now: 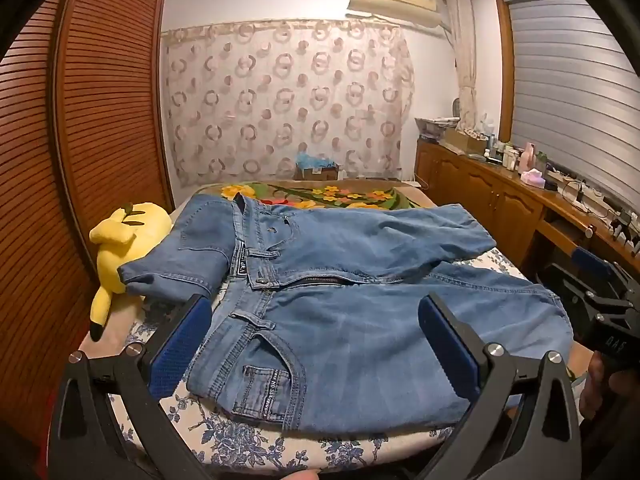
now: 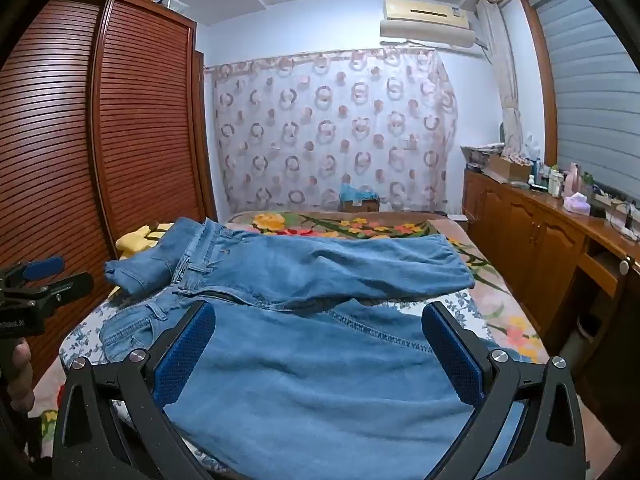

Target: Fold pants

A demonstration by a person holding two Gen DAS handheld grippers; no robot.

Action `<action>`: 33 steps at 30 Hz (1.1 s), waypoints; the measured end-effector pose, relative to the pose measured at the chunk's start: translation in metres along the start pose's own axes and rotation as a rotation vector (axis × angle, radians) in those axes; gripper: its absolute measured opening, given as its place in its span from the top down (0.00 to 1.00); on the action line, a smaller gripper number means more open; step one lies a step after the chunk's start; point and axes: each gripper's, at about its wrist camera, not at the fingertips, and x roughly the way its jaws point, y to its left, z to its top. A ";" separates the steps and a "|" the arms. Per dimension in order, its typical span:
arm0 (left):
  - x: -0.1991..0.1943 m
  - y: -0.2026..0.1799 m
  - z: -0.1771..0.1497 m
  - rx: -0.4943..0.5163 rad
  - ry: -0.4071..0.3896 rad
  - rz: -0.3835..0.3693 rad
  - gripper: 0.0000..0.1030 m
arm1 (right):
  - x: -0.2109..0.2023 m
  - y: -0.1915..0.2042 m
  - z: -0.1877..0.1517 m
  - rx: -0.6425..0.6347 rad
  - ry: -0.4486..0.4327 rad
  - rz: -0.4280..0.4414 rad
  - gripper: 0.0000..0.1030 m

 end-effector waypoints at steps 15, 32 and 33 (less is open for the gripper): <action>0.000 0.001 0.000 -0.016 0.005 -0.009 0.00 | -0.004 -0.001 0.000 -0.004 -0.016 0.006 0.00; 0.000 0.001 0.000 -0.013 0.005 -0.008 0.00 | -0.003 0.000 -0.002 -0.002 -0.016 0.009 0.00; 0.000 0.001 0.000 -0.012 0.006 -0.008 0.00 | -0.003 0.000 -0.002 -0.001 -0.015 0.009 0.00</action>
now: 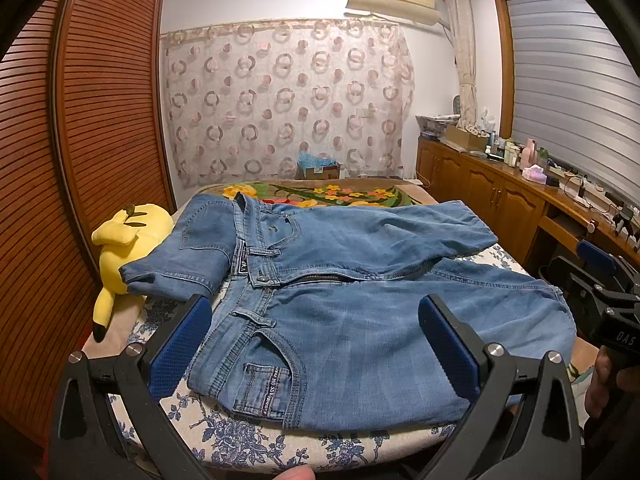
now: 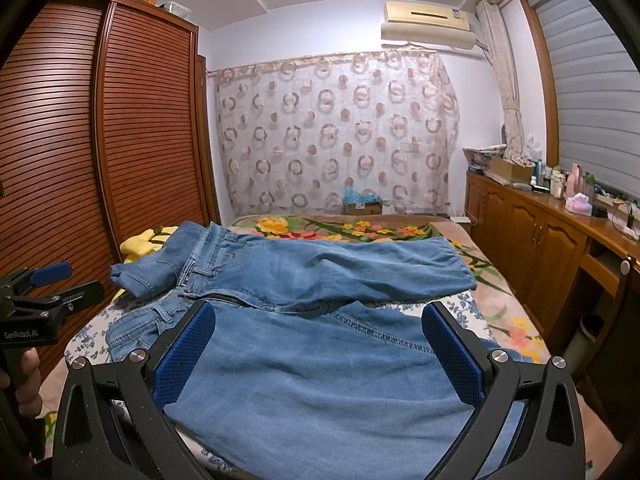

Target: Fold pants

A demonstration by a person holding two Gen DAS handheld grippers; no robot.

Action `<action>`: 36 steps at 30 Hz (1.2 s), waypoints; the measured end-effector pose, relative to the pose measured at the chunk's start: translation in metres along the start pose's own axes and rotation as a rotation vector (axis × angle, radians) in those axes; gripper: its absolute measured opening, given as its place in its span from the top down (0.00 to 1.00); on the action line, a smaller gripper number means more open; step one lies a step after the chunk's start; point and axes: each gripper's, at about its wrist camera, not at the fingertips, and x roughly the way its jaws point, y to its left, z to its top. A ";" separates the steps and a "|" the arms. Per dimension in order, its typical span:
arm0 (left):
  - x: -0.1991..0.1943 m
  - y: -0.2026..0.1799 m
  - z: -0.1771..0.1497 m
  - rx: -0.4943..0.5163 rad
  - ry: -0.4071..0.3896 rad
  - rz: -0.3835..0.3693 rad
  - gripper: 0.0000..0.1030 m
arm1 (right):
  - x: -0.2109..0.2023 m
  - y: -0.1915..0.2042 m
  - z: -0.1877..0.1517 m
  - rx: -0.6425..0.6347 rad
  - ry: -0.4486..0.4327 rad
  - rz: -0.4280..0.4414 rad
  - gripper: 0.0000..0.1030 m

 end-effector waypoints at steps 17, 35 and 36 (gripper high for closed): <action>0.002 0.001 0.000 0.004 -0.005 0.000 0.00 | 0.000 0.000 0.000 0.010 -0.001 0.002 0.00; 0.002 0.001 0.003 0.007 -0.008 0.001 0.00 | 0.000 0.000 0.000 0.013 0.000 0.003 0.00; 0.002 0.001 0.002 0.007 -0.007 0.002 0.00 | -0.001 0.000 0.000 0.013 0.000 0.003 0.00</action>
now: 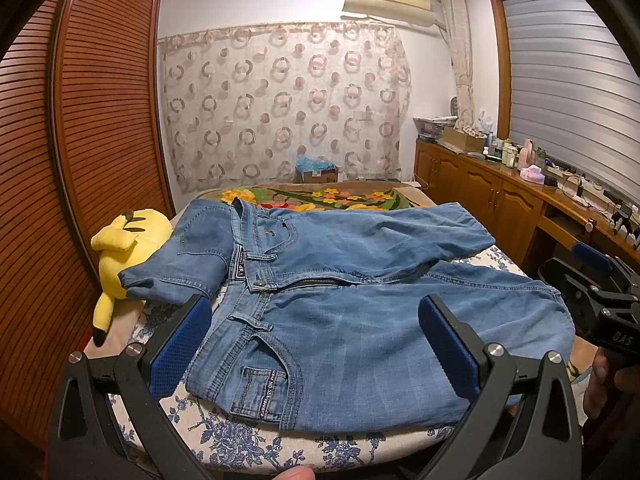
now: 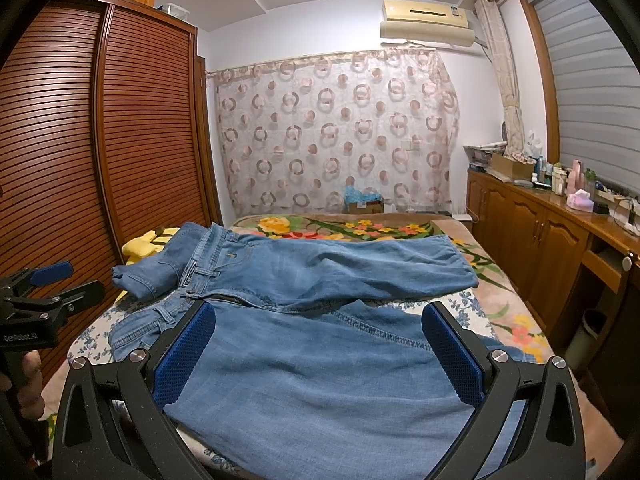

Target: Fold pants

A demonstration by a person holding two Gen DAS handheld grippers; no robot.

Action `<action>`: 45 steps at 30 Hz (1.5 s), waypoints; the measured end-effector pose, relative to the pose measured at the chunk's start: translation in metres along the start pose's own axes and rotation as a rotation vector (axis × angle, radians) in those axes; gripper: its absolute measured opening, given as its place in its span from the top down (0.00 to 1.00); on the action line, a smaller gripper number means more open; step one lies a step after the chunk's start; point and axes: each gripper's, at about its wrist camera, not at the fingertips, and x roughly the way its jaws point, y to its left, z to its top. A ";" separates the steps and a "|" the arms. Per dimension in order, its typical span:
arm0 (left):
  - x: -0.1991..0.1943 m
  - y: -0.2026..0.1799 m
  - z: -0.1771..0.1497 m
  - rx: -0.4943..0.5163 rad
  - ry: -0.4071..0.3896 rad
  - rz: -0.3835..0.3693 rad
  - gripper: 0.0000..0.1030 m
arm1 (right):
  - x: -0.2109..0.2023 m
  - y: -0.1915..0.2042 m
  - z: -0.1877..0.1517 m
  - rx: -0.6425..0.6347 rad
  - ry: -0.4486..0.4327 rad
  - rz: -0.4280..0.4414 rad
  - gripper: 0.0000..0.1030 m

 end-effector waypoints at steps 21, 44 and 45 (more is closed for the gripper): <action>-0.003 -0.004 0.003 0.003 -0.007 0.006 0.00 | 0.001 0.001 0.000 0.003 0.005 0.009 0.00; 0.039 0.022 -0.029 -0.009 0.110 -0.017 0.00 | 0.022 -0.011 -0.001 0.018 0.117 0.024 0.00; 0.041 0.023 -0.030 -0.009 0.116 -0.016 0.00 | 0.024 -0.012 -0.001 0.017 0.124 0.025 0.00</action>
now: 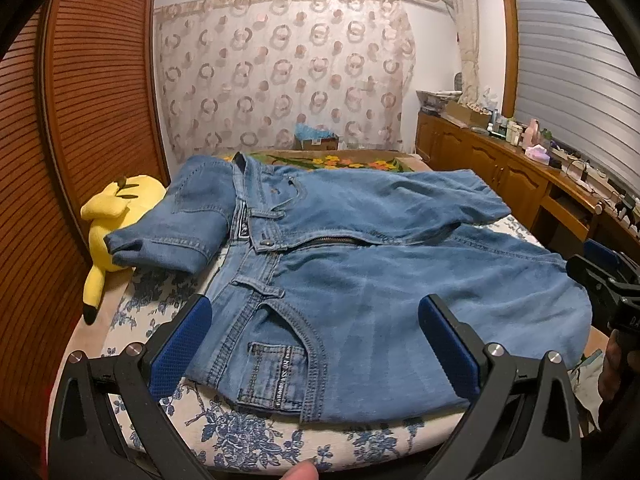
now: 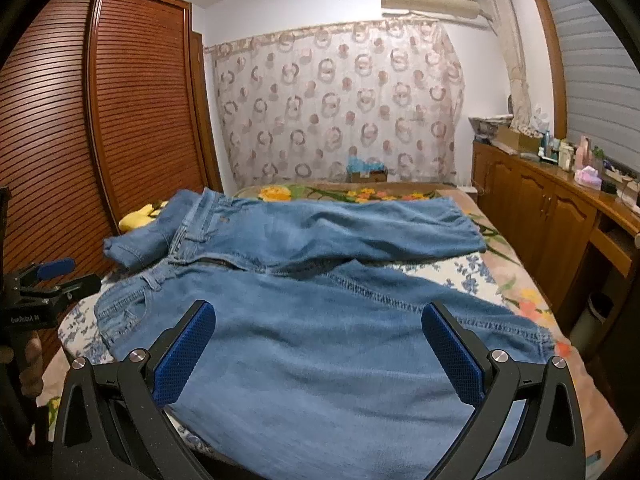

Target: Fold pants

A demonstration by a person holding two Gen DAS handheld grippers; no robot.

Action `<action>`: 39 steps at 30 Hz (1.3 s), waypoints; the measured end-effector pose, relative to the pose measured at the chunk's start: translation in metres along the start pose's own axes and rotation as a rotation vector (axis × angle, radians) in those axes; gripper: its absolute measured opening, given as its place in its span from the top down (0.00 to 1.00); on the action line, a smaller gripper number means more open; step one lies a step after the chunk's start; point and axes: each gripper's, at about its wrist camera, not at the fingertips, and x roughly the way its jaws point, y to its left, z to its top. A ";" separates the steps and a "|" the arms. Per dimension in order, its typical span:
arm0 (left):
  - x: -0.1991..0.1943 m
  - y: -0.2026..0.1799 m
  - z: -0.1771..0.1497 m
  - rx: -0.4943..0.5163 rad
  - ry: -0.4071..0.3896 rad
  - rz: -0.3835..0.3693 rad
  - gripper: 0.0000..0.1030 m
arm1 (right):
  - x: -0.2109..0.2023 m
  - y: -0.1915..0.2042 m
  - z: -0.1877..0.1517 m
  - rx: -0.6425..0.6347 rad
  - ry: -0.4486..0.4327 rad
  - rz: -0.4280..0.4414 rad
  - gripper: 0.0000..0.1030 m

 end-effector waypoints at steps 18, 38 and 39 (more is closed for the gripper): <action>0.021 0.049 -0.018 -0.078 0.051 0.057 0.00 | 0.001 -0.012 0.009 0.004 0.084 -0.044 0.00; 0.051 0.109 -0.046 -0.158 0.149 0.110 0.35 | -0.014 -0.009 0.009 0.014 0.134 -0.086 0.00; 0.054 0.110 -0.048 -0.160 0.158 0.107 0.36 | -0.015 -0.009 0.010 0.015 0.132 -0.089 0.00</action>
